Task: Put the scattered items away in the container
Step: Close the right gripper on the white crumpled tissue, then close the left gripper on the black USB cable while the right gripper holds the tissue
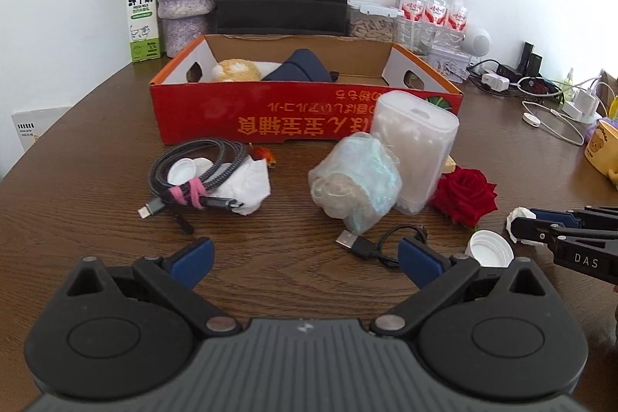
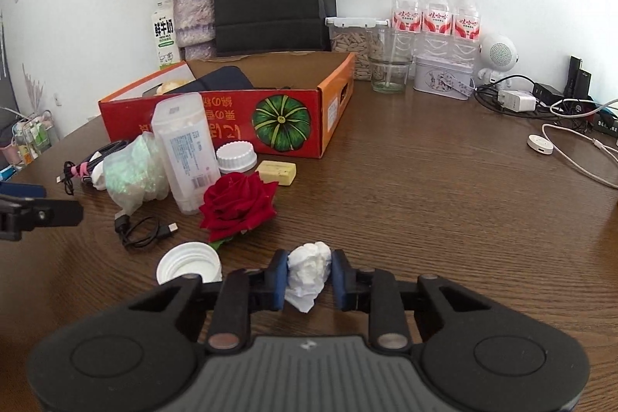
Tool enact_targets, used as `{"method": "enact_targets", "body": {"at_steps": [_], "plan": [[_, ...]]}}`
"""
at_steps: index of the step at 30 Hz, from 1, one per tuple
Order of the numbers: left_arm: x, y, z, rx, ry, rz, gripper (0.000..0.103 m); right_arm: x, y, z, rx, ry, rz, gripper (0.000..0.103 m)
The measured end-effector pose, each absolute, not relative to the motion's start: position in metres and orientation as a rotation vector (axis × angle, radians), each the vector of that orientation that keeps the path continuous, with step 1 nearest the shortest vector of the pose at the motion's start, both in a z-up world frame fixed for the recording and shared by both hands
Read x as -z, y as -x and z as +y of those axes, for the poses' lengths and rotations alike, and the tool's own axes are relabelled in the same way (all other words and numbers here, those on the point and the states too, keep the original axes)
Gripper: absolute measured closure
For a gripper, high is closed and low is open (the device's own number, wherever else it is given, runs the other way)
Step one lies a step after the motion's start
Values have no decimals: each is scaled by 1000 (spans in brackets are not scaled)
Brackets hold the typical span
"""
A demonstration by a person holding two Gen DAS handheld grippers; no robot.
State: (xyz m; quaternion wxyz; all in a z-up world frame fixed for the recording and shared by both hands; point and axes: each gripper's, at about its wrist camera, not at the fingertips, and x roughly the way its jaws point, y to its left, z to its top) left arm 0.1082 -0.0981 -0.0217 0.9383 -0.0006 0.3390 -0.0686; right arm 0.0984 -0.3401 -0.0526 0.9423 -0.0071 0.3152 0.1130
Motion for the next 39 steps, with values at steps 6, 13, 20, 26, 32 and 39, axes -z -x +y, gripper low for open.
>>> {"method": "enact_targets", "body": {"at_steps": [6, 13, 20, 26, 32, 39], "plan": [[33, -121, -126, 139, -20, 723, 0, 52, -100, -347, -241, -33, 640, 81], [44, -133, -148, 133, -37, 761, 0, 53, -101, -355, -222, -85, 641, 81], [45, -135, -152, 101, -32, 756, 0, 54, -102, -355, -218, -74, 642, 80], [46, -131, -156, 83, -39, 734, 9, 53, -102, -352, -215, -64, 642, 80], [40, -126, -155, 92, -38, 718, 39, 53, -102, -348, -212, -38, 642, 80], [37, -122, -150, 141, 1, 719, 59, 53, -101, -343, -203, -7, 643, 80]]}}
